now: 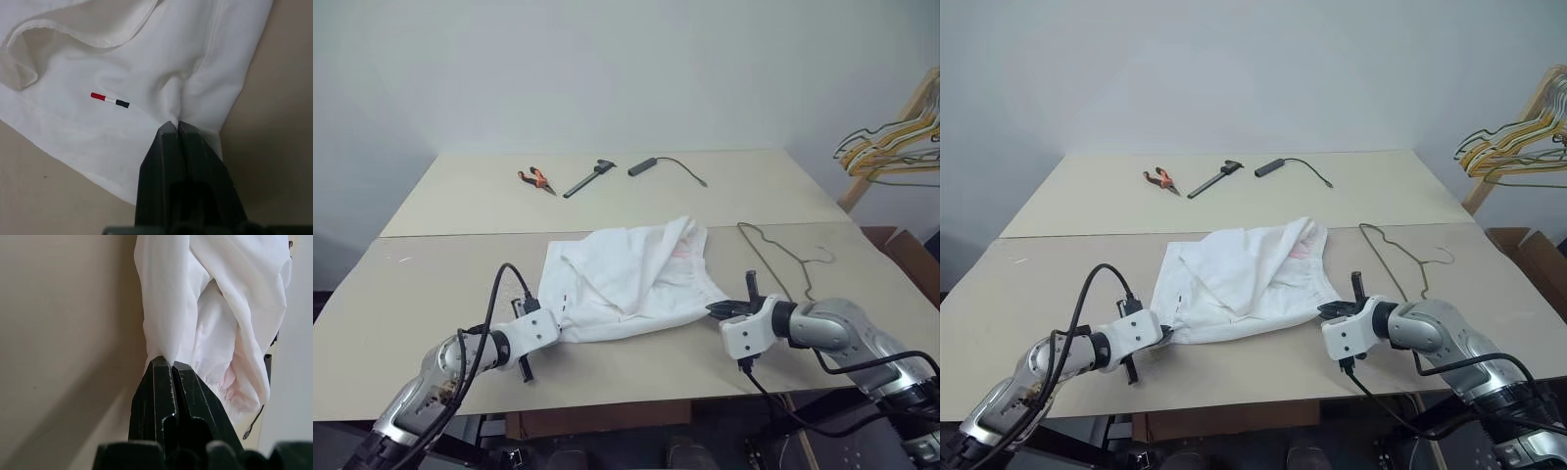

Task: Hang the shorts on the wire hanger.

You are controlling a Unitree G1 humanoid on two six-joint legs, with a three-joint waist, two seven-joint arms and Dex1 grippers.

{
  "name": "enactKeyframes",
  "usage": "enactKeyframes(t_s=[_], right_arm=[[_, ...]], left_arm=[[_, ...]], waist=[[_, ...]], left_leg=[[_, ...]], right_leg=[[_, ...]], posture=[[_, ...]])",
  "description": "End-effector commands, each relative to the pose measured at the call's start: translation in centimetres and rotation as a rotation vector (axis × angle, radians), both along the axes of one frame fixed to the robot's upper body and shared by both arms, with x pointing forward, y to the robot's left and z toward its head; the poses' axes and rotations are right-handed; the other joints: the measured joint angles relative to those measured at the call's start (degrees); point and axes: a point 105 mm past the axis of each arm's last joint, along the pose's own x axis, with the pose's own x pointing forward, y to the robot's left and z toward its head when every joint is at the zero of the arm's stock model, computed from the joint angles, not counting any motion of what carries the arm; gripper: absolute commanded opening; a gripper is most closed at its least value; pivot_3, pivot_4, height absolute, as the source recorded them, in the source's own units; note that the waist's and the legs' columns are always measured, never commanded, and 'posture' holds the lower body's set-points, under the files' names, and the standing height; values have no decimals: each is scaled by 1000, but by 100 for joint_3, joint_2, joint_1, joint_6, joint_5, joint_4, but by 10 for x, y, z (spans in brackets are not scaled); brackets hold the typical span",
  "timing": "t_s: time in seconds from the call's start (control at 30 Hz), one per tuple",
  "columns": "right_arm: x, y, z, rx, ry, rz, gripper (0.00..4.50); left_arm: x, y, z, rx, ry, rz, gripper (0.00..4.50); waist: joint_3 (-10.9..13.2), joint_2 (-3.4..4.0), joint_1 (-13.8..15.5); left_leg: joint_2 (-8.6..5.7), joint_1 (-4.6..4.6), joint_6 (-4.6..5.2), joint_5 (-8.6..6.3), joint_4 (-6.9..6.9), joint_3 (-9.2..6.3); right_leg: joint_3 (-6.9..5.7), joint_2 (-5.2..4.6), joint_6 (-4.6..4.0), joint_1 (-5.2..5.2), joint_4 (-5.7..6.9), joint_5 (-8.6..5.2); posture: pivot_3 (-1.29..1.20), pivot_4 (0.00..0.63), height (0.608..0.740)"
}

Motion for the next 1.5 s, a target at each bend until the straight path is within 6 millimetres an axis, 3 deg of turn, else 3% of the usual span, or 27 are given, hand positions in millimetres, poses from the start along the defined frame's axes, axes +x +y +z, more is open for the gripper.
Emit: enactKeyframes(t_s=[0.03, 0.17, 0.27, 0.33, 0.4, 0.47, 0.57, 0.6, 0.63, 0.7, 0.77, 0.8, 0.9, 0.93, 1.0, 1.1, 1.17, 1.23, 1.33, 1.43, 1.5], right_arm=[[4, 0, 19, 23, -56, -4, 0], [0, 3, 20, 34, -29, 24, 0], [-11, 4, 24, 39, 57, 84, 0], [-3, 7, 37, 109, 61, 60, 0], [22, 10, 61, 201, -10, -11, 0], [63, 8, 96, 286, -172, -135, 0], [127, -4, 179, 517, -573, -395, 0], [137, -8, 200, 582, -675, -448, 0], [141, -12, 236, 704, -827, -492, 0], [129, -16, 290, 918, -1068, -482, 0], [117, -13, 307, 988, -1171, -403, 0], [114, -10, 303, 980, -1165, -358, 0], [112, 1, 253, 840, -1012, -211, 0], [110, 2, 236, 799, -956, -174, 0], [101, 1, 186, 670, -785, -70, 0], [89, -3, 151, 579, -649, 2, 0], [77, -1, 124, 522, -508, 69, 0], [64, 4, 103, 479, -386, 133, 0], [53, 7, 82, 419, -271, 193, 0], [48, 9, 74, 383, -214, 230, 0], [41, 12, 68, 353, -183, 268, 0]], left_arm=[[4, -1, 10, 0, -29, -36, 22], [0, 6, 21, 12, 18, -135, 22], [-4, 22, 40, 64, 63, -247, 22], [17, 30, 57, 63, -16, -203, 22], [52, 34, 82, 21, -146, -98, 22], [97, 37, 120, -35, -323, 40, 22], [163, 47, 206, -152, -707, 338, 22], [174, 49, 228, -184, -803, 413, 22], [181, 55, 268, -251, -972, 529, 22], [169, 62, 337, -390, -1283, 648, 22], [146, 56, 377, -458, -1535, 608, 22], [140, 49, 382, -475, -1575, 539, 22], [133, 19, 346, -474, -1452, 203, 22], [129, 13, 325, -467, -1368, 108, 22], [108, 4, 258, -373, -1102, -112, 22], [73, 8, 211, -372, -808, -196, 22], [38, 16, 185, -340, -573, -244, 22], [5, 23, 162, -273, -331, -286, 22], [-34, 36, 135, -128, -55, -335, 22], [-58, 45, 127, -70, 102, -354, 22], [-69, 46, 125, -55, 161, -352, 22]], waist=[[0, 0, 0], [0, 0, -6], [2, 2, -42], [2, 2, -49], [3, 2, -46], [8, -3, -52], [16, -17, -88], [16, -19, -93], [12, -21, -98], [9, -24, -105], [-11, -22, -141], [-35, -18, -152], [-148, 36, -230], [-162, 52, -250], [-167, 68, -363], [-143, 75, -616], [-116, 71, -808], [-110, 67, -925], [-44, 65, -954], [75, 56, -887], [79, 50, -805]], left_leg=[[0, 0, 0, 0, 0, 0], [1, 0, 0, 0, 0, 10], [3, -3, 0, 0, -1, 25], [6, -3, 0, 0, 0, 27], [5, 3, 1, 1, 5, 25], [0, 10, 9, 7, 16, 27], [-11, -6, -7, 45, 23, 20], [-14, -25, -15, 58, 23, 13], [-16, -60, -27, 68, 22, -2], [-17, -119, -32, 68, 11, -32], [-20, -235, -116, 117, -4, -40], [-22, -273, -132, 123, -14, -39], [-24, -245, -128, 94, -88, -28], [-24, -228, -115, 78, -97, -9], [-26, -204, -96, 60, -103, 19], [-22, -242, -76, 49, -86, 35], [-16, -322, -71, 46, -19, 18], [-3, -315, -66, 44, 4, 5], [4, -128, 45, -20, -9, 11], [10, 129, 39, -25, -12, 18], [11, 203, 0, -46, -11, 0]], right_leg=[[0, 0, 0, 0, 0, 0], [-2, 1, -1, 0, 1, 0], [-3, 1, -5, -6, 1, -2], [-4, 1, -6, -6, 2, -3], [-7, 1, -7, 3, 3, -2], [-6, 3, 6, 14, 3, 16], [-6, 3, 14, 6, -5, 63], [-8, 2, 14, -7, -11, 78], [-10, 1, 13, -40, -12, 97], [-9, -3, 9, -111, -2, 103], [-7, -10, 6, -245, 23, 112], [-6, -12, 7, -298, 38, 113], [-29, -12, 7, -303, 31, 113], [-41, -11, 7, -284, 25, 112], [-45, -16, 10, -250, -19, 109], [-40, -29, 35, -249, -80, 93], [-29, -35, 45, -307, -79, 87], [-18, -25, 44, -285, -70, 90], [-11, -18, 41, -72, -96, 86], [-7, -25, 46, 174, -90, 2], [-11, -30, 44, 217, -72, 2]], posture=[[-27, 0, 740], [-25, 0, 740], [-20, 0, 740], [-12, 0, 740], [-10, 0, 740], [-10, 0, 740], [-12, 0, 740], [-12, 0, 740], [-16, 0, 740], [-18, 0, 740], [-23, 0, 740], [-26, 0, 740], [-32, 0, 740], [-33, 0, 740], [-42, 0, 740], [-40, 0, 740], [-23, 0, 740], [-14, 0, 740], [-4, 0, 740], [5, 0, 740], [7, 0, 740]])
